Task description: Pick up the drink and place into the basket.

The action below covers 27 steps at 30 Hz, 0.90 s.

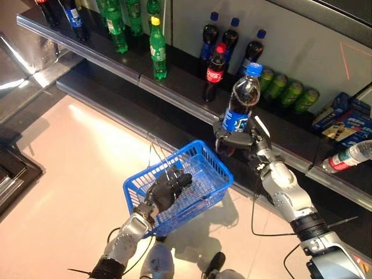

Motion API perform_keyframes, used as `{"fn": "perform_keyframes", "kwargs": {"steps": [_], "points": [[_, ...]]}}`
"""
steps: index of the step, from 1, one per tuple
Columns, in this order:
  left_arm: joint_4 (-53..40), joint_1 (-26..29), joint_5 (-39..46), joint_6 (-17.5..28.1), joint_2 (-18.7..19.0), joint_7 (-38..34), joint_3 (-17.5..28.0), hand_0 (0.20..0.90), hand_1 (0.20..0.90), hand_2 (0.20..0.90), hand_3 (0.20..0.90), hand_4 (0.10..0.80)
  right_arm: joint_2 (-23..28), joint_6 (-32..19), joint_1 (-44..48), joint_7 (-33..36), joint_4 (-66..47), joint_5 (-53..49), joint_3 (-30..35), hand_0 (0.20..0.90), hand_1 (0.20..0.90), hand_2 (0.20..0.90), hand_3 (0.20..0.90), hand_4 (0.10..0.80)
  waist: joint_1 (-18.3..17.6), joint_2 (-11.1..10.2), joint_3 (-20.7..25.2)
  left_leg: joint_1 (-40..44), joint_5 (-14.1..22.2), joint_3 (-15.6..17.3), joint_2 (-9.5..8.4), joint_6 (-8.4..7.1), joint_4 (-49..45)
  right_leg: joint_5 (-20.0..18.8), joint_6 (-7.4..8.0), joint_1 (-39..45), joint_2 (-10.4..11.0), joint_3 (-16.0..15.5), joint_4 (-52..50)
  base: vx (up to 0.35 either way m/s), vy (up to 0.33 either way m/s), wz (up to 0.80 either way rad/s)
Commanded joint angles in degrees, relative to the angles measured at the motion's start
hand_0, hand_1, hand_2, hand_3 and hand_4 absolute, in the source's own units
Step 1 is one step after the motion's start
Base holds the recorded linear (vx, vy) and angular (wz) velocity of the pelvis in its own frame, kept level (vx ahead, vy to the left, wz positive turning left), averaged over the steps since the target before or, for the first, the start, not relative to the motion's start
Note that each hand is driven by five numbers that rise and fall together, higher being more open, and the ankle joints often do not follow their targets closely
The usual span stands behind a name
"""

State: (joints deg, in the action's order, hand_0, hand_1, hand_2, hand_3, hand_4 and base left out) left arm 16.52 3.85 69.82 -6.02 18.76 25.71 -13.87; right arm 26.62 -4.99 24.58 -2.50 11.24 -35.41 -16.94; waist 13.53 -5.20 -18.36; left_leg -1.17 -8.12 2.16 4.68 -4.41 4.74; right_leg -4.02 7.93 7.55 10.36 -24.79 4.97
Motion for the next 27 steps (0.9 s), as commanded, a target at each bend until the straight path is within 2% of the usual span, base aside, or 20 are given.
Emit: {"fn": "perform_keyframes", "kwargs": {"steps": [1,15,27], "points": [[-16.56,7.47,6.50,4.03,-2.54,8.06,-2.92,0.300,0.300,0.300,0.200,0.100,-0.40,-8.25,4.55,-2.45,-9.02,-0.88,0.89,0.300,0.300,0.300,0.200,0.100,0.90,-0.58,12.64,-2.36,0.92,-2.40,-2.42,0.70,0.26,4.35,-1.87,4.17,-1.74,-1.39,-2.99,0.000,0.000,0.00],[-27.48,8.36,10.72,2.62,-0.71,8.45,-5.45,0.300,0.300,0.300,0.200,0.100,0.35,-6.28,5.14,-3.93,-13.26,0.98,-2.11,0.300,0.300,0.300,0.200,0.100,1.73,-1.27,12.76,-2.99,0.53,-3.40,-2.73,0.77,0.26,4.51,-1.80,3.73,-1.99,-2.04,-3.36,-0.011,0.004,0.03],[-33.89,9.55,12.48,1.93,0.33,10.61,-7.72,0.300,0.300,0.300,0.200,0.100,1.15,-5.44,3.85,-3.37,-10.22,4.87,-5.91,0.300,0.300,0.300,0.200,0.100,2.39,-1.08,12.82,-2.99,0.20,-4.10,-2.94,0.71,0.26,4.55,-1.78,3.64,-1.98,-2.75,-3.58,0.000,0.002,0.04]]}}
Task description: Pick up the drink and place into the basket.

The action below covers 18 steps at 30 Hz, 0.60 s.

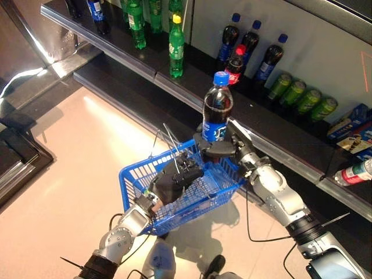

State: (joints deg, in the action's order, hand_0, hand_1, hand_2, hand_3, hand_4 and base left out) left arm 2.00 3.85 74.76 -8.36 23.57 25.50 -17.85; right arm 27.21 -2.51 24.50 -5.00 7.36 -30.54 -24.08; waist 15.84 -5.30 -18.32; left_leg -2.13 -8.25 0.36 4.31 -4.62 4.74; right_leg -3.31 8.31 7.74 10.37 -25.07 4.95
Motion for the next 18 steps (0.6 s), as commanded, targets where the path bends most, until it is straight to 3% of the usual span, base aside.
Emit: {"fn": "perform_keyframes", "kwargs": {"steps": [1,18], "points": [[-19.88,9.78,7.68,4.30,-4.43,11.05,-3.95,0.300,0.300,0.300,0.200,0.100,0.66,-8.22,3.87,-0.90,-5.82,0.57,0.82,0.300,0.300,0.300,0.200,0.100,0.09,-0.99,12.73,-2.05,0.32,-2.34,-2.57,0.90,0.26,3.86,-2.17,3.42,-1.98,-2.57,-3.59,0.000,0.000,0.00],[-24.79,10.19,8.83,2.61,-3.55,14.49,-3.76,0.300,0.300,0.300,0.200,0.100,2.36,-6.44,2.43,1.54,-0.30,9.65,-1.79,0.300,0.300,0.300,0.200,0.100,1.02,-0.69,12.66,-2.49,0.05,-3.86,-2.95,0.80,0.26,3.86,-2.12,3.33,-1.90,-3.38,-3.62,0.000,0.000,0.02]]}}
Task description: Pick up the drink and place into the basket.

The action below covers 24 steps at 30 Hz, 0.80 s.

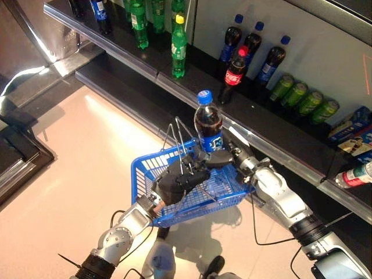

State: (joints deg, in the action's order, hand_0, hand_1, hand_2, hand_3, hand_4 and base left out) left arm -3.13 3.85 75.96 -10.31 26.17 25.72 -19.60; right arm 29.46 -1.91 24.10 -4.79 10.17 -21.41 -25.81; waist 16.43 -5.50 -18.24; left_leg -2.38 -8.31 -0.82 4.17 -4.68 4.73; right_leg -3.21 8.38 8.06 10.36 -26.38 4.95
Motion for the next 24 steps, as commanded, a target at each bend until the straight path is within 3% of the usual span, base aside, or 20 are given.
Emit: {"fn": "perform_keyframes", "kwargs": {"steps": [1,24], "points": [[-19.76,10.15,7.66,4.50,-6.09,14.41,-1.95,0.300,0.300,0.300,0.200,0.100,0.13,-6.96,2.73,1.47,-2.70,0.92,-0.02,0.300,0.300,0.300,0.200,0.100,0.47,-0.46,12.59,-2.24,0.09,-2.70,-2.80,0.85,0.27,3.74,-2.19,3.02,-1.90,-2.13,-3.61,0.000,0.000,0.00],[-21.75,9.98,8.12,0.26,-7.19,16.85,-1.42,0.300,0.300,0.300,0.200,0.100,0.37,-4.51,1.56,1.50,9.29,11.31,0.47,0.300,0.300,0.300,0.200,0.100,1.54,-0.13,12.86,-2.00,0.25,-4.19,-3.01,0.79,0.27,4.15,-2.47,3.40,-1.98,-3.03,-3.80,0.005,-0.001,0.03]]}}
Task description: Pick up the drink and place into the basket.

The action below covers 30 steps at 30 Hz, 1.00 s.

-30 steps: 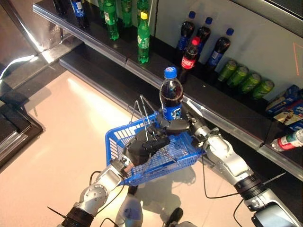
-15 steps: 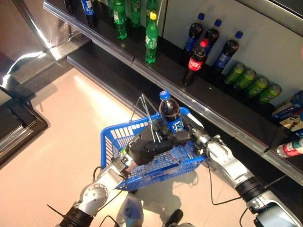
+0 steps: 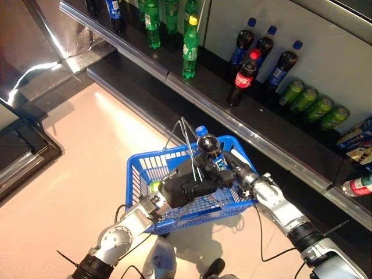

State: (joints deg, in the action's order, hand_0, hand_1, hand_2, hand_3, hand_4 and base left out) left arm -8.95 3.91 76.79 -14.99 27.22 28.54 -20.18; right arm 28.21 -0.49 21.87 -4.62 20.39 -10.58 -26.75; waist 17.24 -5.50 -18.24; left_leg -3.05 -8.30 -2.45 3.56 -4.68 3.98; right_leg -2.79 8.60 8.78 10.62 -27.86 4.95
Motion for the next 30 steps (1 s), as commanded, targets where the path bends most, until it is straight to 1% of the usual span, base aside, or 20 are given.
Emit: {"fn": "perform_keyframes", "kwargs": {"steps": [1,7,11,18,25,30], "points": [[-15.94,9.85,7.15,4.89,-8.27,14.28,-0.92,0.300,0.300,0.300,0.200,0.100,1.76,-5.71,3.91,1.10,-0.88,0.57,1.25,0.300,0.300,0.300,0.200,0.100,0.78,-0.09,12.85,-1.32,0.21,-2.62,-2.40,0.78,1.02,3.77,-2.71,2.73,-2.24,-1.62,-3.83,0.000,0.000,0.00],[-16.61,10.08,7.04,4.57,-8.07,14.65,-1.15,0.300,0.300,0.300,0.200,0.100,3.03,-5.54,4.97,0.52,-0.70,6.24,-0.10,0.300,0.300,0.300,0.200,0.100,1.00,-0.07,12.68,-1.29,0.14,-2.96,-2.52,0.80,1.02,3.91,-2.77,2.84,-2.30,-1.87,-4.00,0.000,0.000,0.00],[-16.97,10.11,6.75,4.77,-7.95,14.76,-1.75,0.300,0.300,0.300,0.200,0.100,4.62,-4.14,6.36,-0.15,-1.99,10.58,-2.34,0.300,0.300,0.300,0.200,0.100,1.05,-0.16,12.80,-1.26,0.13,-3.04,-2.59,0.81,1.02,3.92,-2.76,2.87,-2.33,-1.88,-3.99,0.000,0.000,0.00],[-17.10,10.76,6.29,5.21,-7.91,15.19,-2.82,0.300,0.300,0.300,0.200,0.100,5.87,-2.08,8.73,-1.82,-4.08,12.63,-5.16,0.300,0.300,0.300,0.200,0.100,1.04,-0.30,12.48,-1.21,0.02,-3.30,-2.65,0.84,1.02,3.97,-2.86,2.83,-2.42,-1.72,-4.12,0.000,0.000,0.00],[-17.22,11.17,5.90,5.10,-7.96,15.54,-3.23,0.300,0.300,0.300,0.200,0.100,6.38,-2.01,9.55,-2.70,-4.77,13.96,-6.21,0.300,0.300,0.300,0.200,0.100,1.01,-0.38,12.39,-1.33,-0.11,-3.45,-2.70,0.82,1.02,3.95,-2.88,2.69,-2.53,-1.67,-4.20,0.000,0.000,0.00],[-17.65,11.60,4.50,5.34,-7.67,16.88,-3.95,0.300,0.300,0.300,0.200,0.100,7.01,-2.34,10.59,-3.60,-6.46,17.11,-7.85,0.300,0.300,0.300,0.200,0.100,0.96,-0.35,12.30,-1.33,-0.12,-3.44,-2.76,0.85,1.02,3.90,-2.81,2.66,-2.49,-1.59,-4.19,0.000,0.000,0.00]]}}
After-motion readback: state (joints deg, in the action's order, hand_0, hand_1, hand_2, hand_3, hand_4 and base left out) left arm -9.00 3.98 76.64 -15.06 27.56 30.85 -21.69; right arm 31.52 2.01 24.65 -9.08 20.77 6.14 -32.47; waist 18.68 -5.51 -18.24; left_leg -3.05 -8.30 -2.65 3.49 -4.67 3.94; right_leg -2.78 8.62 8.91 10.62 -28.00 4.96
